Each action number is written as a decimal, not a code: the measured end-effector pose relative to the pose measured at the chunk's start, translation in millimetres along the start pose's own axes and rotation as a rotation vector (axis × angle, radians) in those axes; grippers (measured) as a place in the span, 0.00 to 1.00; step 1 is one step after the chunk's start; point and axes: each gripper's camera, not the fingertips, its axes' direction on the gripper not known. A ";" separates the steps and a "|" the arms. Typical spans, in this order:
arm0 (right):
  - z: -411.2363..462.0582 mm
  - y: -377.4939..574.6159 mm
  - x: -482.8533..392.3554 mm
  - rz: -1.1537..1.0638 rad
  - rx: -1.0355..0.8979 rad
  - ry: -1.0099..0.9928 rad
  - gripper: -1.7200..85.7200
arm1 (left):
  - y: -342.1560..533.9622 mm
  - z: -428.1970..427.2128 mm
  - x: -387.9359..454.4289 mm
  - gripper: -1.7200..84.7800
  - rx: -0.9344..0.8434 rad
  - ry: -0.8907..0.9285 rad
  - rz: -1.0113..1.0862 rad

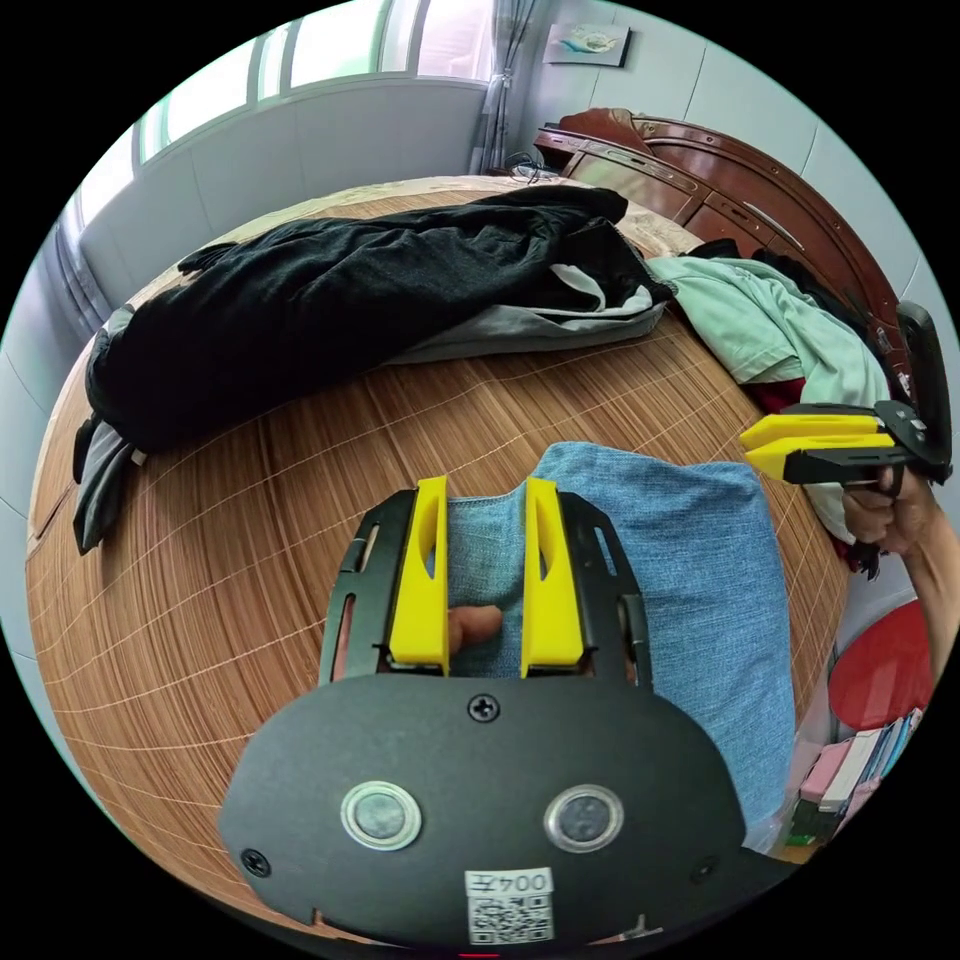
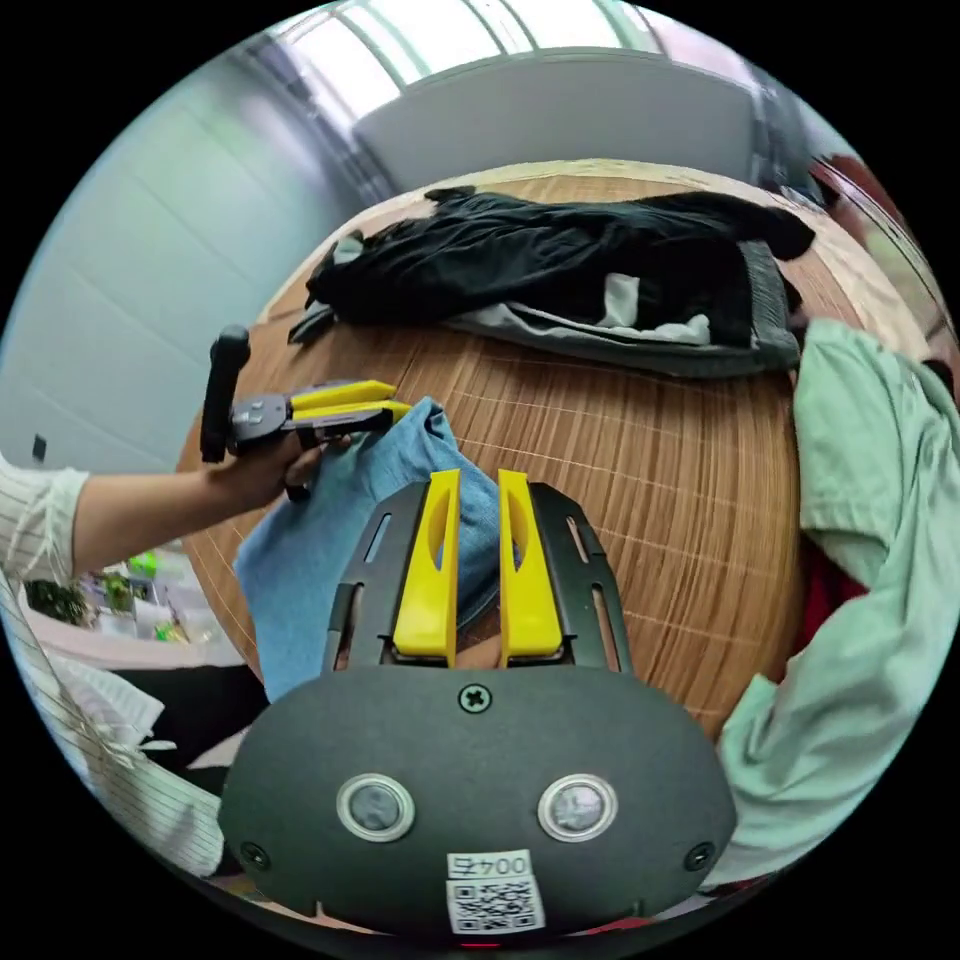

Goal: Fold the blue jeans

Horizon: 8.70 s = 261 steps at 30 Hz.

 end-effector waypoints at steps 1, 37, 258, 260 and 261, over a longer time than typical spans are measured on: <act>9.9 -10.1 2.8 -0.054 -0.056 -0.014 0.10 | 1.8 0.0 -0.6 0.15 0.002 0.003 -0.003; 111.8 -101.0 67.8 -0.016 -0.232 -0.279 0.05 | -34.4 22.6 -11.7 0.15 0.003 0.010 -0.025; -2.9 290.2 -126.2 0.916 0.000 -0.508 0.15 | 131.3 -177.6 -0.6 0.14 -0.259 0.171 0.254; 0.0 295.3 -115.2 0.992 -0.033 -0.576 0.13 | 135.5 -184.3 26.4 0.15 -0.228 0.179 0.308; -2.1 296.2 -110.5 1.028 -0.051 -0.609 0.12 | 136.1 -186.9 33.7 0.15 -0.216 0.186 0.324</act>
